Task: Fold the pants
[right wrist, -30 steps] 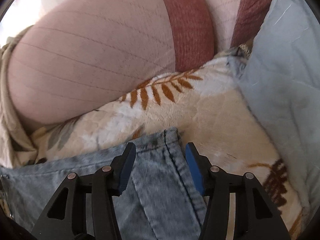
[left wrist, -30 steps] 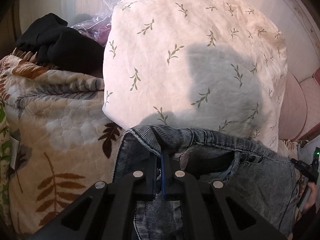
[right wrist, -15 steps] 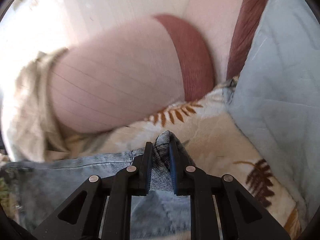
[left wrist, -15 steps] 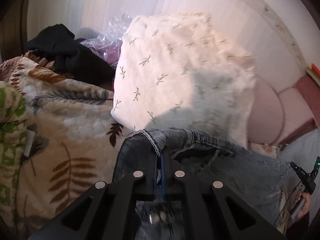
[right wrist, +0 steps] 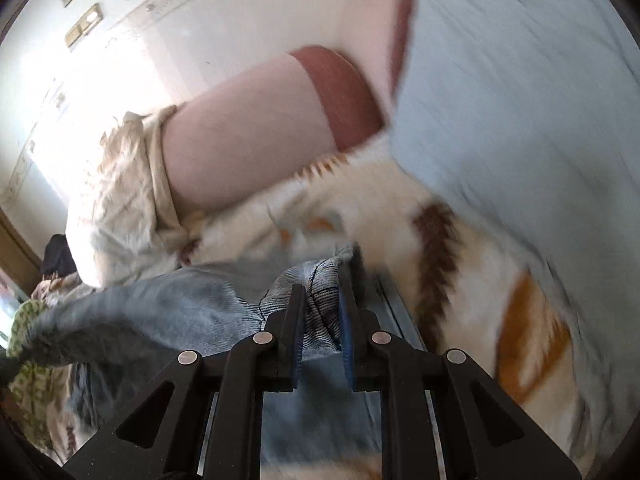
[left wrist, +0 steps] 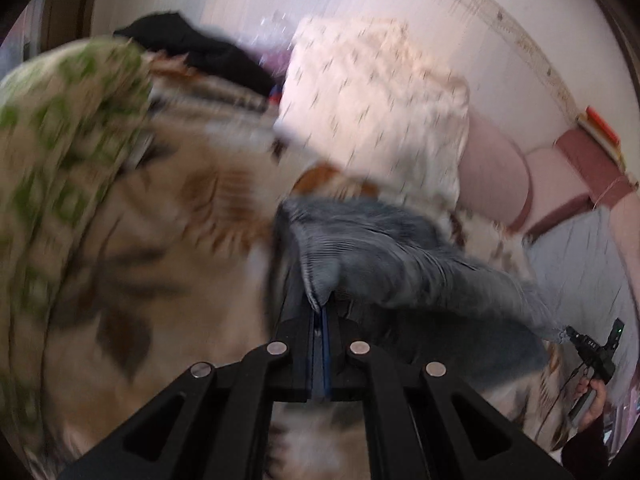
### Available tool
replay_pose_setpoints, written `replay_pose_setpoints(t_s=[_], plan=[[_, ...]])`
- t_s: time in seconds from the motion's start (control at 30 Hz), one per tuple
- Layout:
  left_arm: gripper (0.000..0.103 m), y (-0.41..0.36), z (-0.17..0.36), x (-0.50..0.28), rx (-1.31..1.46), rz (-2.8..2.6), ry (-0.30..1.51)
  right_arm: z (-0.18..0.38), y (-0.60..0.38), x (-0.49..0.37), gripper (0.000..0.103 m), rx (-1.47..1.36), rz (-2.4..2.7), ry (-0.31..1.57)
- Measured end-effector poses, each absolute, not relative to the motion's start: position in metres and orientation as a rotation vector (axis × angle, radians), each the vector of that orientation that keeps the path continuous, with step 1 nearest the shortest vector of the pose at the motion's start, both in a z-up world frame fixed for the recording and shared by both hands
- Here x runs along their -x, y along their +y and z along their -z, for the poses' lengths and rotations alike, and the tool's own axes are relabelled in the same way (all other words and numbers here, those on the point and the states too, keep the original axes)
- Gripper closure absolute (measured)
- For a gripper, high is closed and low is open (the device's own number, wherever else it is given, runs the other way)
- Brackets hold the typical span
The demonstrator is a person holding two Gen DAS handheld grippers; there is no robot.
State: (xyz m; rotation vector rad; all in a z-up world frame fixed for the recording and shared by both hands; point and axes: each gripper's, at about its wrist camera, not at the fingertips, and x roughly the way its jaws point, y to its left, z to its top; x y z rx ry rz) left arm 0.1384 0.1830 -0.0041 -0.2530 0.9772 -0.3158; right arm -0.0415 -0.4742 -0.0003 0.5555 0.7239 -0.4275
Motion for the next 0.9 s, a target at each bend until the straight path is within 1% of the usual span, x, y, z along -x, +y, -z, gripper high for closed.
replay_pose_setpoints(t_s=[0.1,0.17,0.27,0.33,0.37,0.4,0.47,0.53,0.57,0.6,0.73,0.8,0.9], plan=[[0.098,0.186,0.035,-0.121,0.246,0.302,1.054,0.03,-0.478,0.071,0.088,-0.632,0.44,0.774],[0.098,0.188,0.053,-0.11,0.239,0.279,1.099,0.054,-0.478,0.082,0.088,-0.681,0.434,0.856],[0.098,0.193,0.061,-0.097,0.247,0.281,1.109,0.072,-0.475,0.1,0.086,-0.712,0.447,0.903],[0.098,0.193,0.053,-0.094,0.244,0.286,1.093,0.069,-0.475,0.103,0.083,-0.713,0.451,0.9],[0.097,0.193,0.046,-0.092,0.235,0.287,1.078,0.065,-0.475,0.103,0.078,-0.704,0.46,0.906],[0.097,0.193,0.039,-0.091,0.221,0.282,1.064,0.06,-0.474,0.102,0.07,-0.69,0.475,0.914],[0.097,0.193,0.025,-0.087,0.17,0.228,1.026,0.046,-0.476,0.102,0.065,-0.651,0.515,0.922],[0.097,0.2,0.013,-0.083,0.122,0.153,0.981,0.031,-0.475,0.104,0.063,-0.611,0.524,0.891],[0.097,0.205,0.008,-0.082,0.128,0.12,0.965,0.022,-0.474,0.103,0.059,-0.591,0.523,0.872],[0.097,0.211,0.004,-0.081,0.145,0.101,0.95,0.017,-0.476,0.102,0.052,-0.588,0.519,0.86],[0.097,0.203,-0.014,-0.079,0.182,0.117,0.879,0.004,-0.486,0.077,0.047,-0.635,0.471,0.801],[0.097,0.18,-0.019,-0.083,0.192,0.169,0.859,0.007,-0.495,0.055,0.046,-0.689,0.455,0.792],[0.097,0.136,-0.015,-0.092,0.199,0.259,0.858,0.028,-0.513,0.024,0.046,-0.797,0.452,0.816]])
